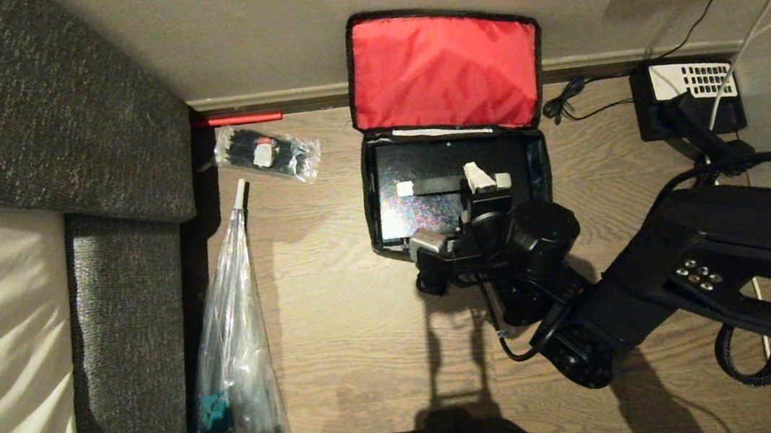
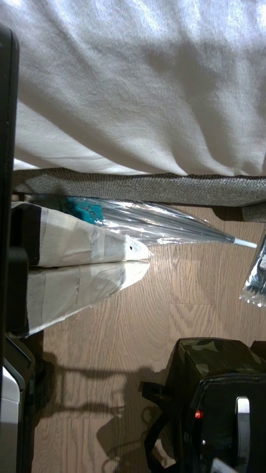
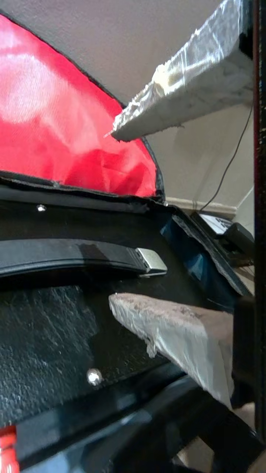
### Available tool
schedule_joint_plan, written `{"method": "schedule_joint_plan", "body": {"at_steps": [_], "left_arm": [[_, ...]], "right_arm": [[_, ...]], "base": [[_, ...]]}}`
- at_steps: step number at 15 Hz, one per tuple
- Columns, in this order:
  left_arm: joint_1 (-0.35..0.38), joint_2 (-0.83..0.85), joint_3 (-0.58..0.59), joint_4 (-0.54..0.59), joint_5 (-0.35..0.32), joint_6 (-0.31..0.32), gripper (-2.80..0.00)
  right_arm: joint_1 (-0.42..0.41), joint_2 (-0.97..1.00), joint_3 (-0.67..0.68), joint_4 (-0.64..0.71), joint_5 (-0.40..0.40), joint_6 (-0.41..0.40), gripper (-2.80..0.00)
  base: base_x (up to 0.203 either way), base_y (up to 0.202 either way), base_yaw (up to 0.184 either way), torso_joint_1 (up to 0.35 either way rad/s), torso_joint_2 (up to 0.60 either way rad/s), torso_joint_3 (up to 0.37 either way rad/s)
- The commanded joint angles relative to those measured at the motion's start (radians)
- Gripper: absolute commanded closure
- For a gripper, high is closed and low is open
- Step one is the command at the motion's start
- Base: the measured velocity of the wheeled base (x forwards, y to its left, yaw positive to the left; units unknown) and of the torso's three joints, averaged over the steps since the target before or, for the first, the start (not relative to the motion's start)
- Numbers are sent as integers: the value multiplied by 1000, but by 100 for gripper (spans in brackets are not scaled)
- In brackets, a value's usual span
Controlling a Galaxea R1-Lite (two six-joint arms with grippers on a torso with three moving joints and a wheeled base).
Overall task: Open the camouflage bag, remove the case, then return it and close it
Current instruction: Lift the black box
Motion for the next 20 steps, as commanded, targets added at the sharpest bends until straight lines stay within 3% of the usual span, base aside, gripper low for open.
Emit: {"method": "schedule_joint_plan", "body": {"at_steps": [1, 7, 8, 13, 14, 20], "left_arm": [[0, 1, 40, -1, -1, -1, 0], [0, 1, 40, -1, 1, -1, 0], [0, 1, 40, -1, -1, -1, 0], [0, 1, 40, -2, -1, -1, 0], [0, 1, 40, -2, -1, -1, 0], [0, 1, 40, -2, 1, -1, 0]], "right_arm": [[-2, 38, -32, -7, -6, -10, -280], [-3, 60, -85, -25, -18, -25, -280], [-3, 62, -86, -25, -20, -21, 0], [-3, 48, -77, -25, -34, -30, 0], [-3, 48, -80, -25, -45, -30, -280], [-2, 53, -91, -25, -47, -24, -280]], "base": [[0, 0, 0, 0, 0, 0], [0, 0, 0, 0, 0, 0], [0, 0, 0, 0, 0, 0], [0, 0, 0, 0, 0, 0], [0, 0, 0, 0, 0, 0], [0, 0, 0, 0, 0, 0]]}}
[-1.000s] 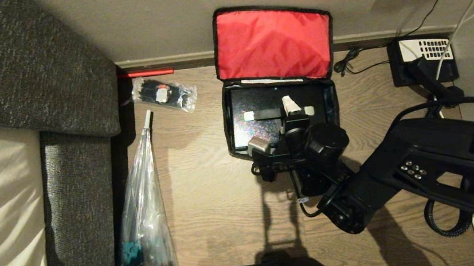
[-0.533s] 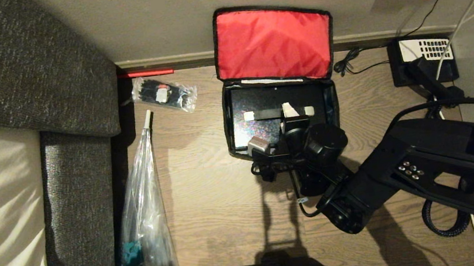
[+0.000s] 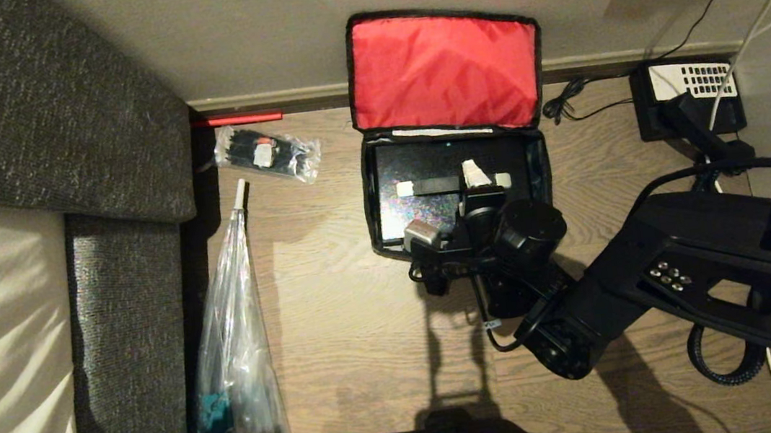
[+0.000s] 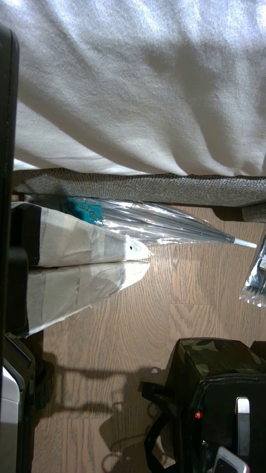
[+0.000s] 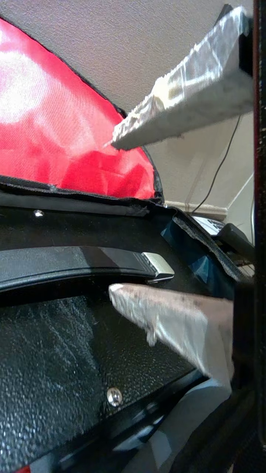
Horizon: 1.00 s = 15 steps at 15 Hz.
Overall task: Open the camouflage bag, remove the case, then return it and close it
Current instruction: Lift the black box
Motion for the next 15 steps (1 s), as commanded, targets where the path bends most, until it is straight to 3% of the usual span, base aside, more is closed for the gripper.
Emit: {"method": "schedule_joint_plan", "body": {"at_steps": [1, 2, 13, 14, 15], "left_arm": [[0, 1, 40, 0, 1, -1, 0], [0, 1, 40, 0, 0, -1, 0], [0, 1, 40, -1, 1, -1, 0], [0, 1, 40, 0, 0, -1, 0], [0, 1, 40, -2, 0, -1, 0]], "right_arm": [[0, -4, -3, -8, 0, -13, -280], [0, -8, 2, -8, 6, -13, 0], [0, 0, 3, -8, -1, -8, 0], [0, -3, 3, -8, -1, -12, -280], [0, -3, 6, -8, -1, -12, -280]], "base": [[0, 0, 0, 0, 0, 0], [0, 0, 0, 0, 0, 0], [0, 0, 0, 0, 0, 0], [0, 0, 0, 0, 0, 0], [0, 0, 0, 0, 0, 0]]}}
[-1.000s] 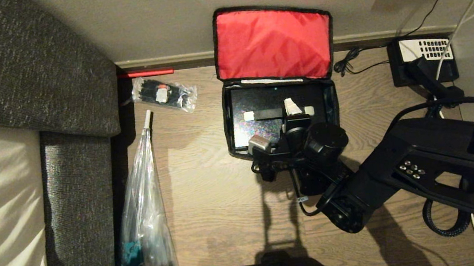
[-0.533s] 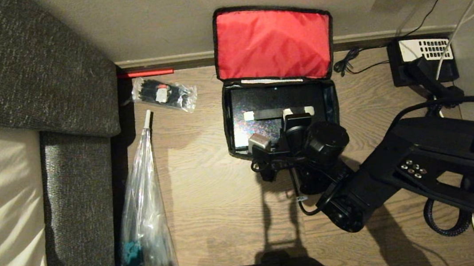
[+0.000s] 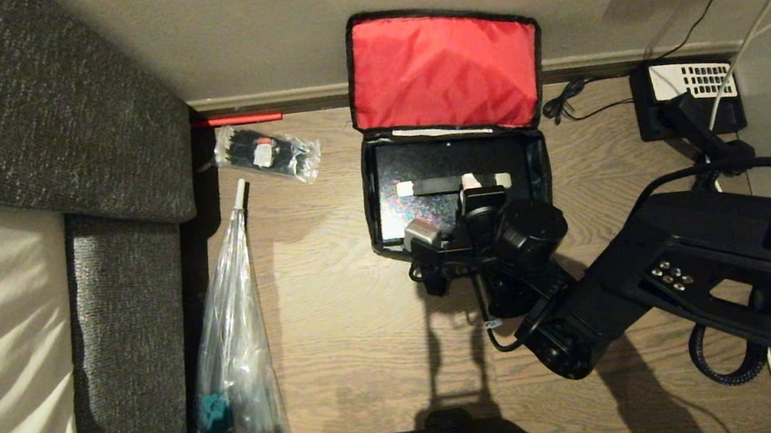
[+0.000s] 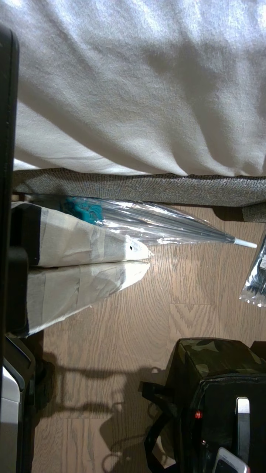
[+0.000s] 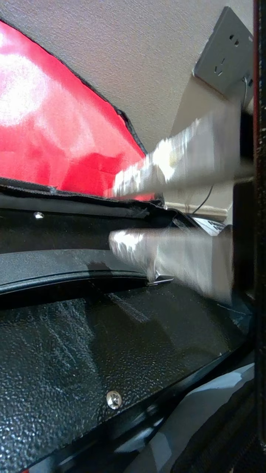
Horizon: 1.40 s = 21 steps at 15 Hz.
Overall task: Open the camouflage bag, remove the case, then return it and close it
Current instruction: Lift the black box
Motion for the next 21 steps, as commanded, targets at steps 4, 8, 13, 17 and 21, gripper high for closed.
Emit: {"method": "schedule_joint_plan", "body": {"at_steps": [4, 8, 13, 17, 21], "left_arm": [[0, 1, 40, -2, 0, 0, 0], [0, 1, 40, -1, 0, 0, 0], [0, 1, 40, -2, 0, 0, 0], [0, 1, 40, -2, 1, 0, 0], [0, 1, 40, -1, 0, 0, 0]], "right_arm": [[0, 4, -4, -8, -4, -6, -280], [1, 6, -2, -8, -5, -5, -280], [0, 9, -1, -8, -6, 8, 0], [0, 12, 2, -8, -6, 10, 0], [2, 8, 10, -8, -5, 12, -280]], "base": [[0, 0, 0, 0, 0, 0], [0, 0, 0, 0, 0, 0], [0, 0, 0, 0, 0, 0], [0, 0, 0, 0, 0, 0], [0, 0, 0, 0, 0, 0]]}}
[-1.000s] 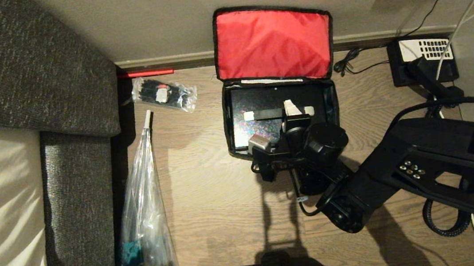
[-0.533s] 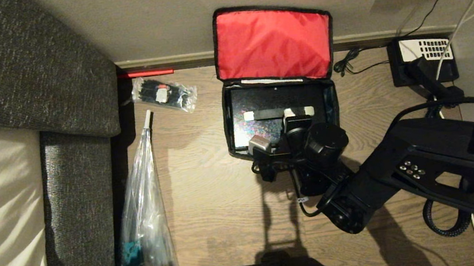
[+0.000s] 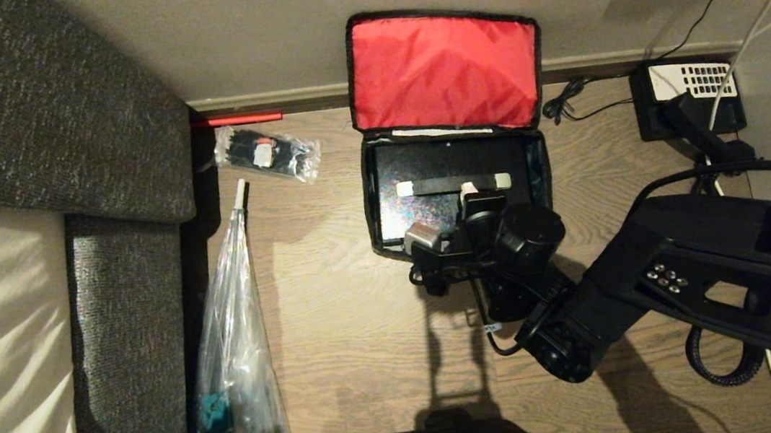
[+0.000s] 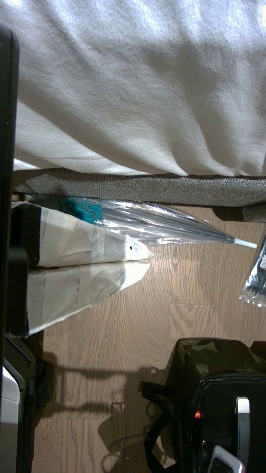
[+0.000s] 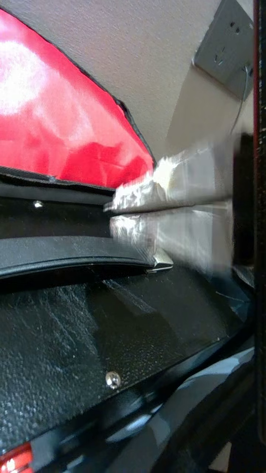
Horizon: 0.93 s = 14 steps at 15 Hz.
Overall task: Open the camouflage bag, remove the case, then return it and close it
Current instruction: Lift the black box
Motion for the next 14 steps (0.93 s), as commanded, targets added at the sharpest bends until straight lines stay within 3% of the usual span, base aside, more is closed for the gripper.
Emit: {"method": "schedule_joint_plan", "body": {"at_steps": [1, 5, 14], "left_arm": [[0, 1, 40, -1, 0, 0, 0], [0, 1, 40, -1, 1, 0, 0], [0, 1, 40, -2, 0, 0, 0]], "right_arm": [[-1, -7, 11, -8, -1, -14, -280], [2, -5, 18, 21, -3, 71, -280], [1, 20, -31, 21, -1, 75, -280]], "base": [[0, 0, 0, 0, 0, 0], [0, 0, 0, 0, 0, 0], [0, 0, 0, 0, 0, 0]]}}
